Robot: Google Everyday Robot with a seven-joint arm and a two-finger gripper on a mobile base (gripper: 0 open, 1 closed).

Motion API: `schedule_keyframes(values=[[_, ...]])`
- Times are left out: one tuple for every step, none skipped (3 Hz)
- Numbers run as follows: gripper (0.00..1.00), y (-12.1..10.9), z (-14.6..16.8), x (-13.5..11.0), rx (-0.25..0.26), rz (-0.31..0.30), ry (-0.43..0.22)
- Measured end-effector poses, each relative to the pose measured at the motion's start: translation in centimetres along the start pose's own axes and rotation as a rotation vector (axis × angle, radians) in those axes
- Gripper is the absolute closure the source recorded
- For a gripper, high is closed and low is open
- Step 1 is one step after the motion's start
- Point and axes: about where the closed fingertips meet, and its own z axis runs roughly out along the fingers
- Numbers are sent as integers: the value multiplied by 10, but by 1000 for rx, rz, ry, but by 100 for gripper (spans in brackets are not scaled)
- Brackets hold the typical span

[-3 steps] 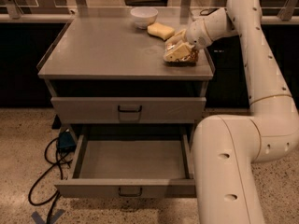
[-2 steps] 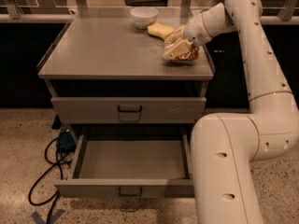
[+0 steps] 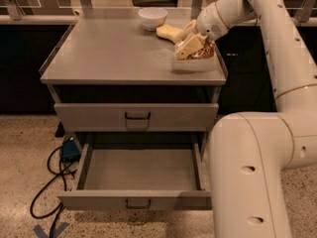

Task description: Place orange can into middle drawer

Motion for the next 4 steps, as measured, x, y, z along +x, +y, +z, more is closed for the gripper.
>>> schedule_keyframes(values=[[100,9,-69,-21,126,-36,-68],[100,31,-168,-45,344,-80,-118],[100,50,-205,-69,427,-93,-147],[100,50,-204,-69,427,-93,-148]])
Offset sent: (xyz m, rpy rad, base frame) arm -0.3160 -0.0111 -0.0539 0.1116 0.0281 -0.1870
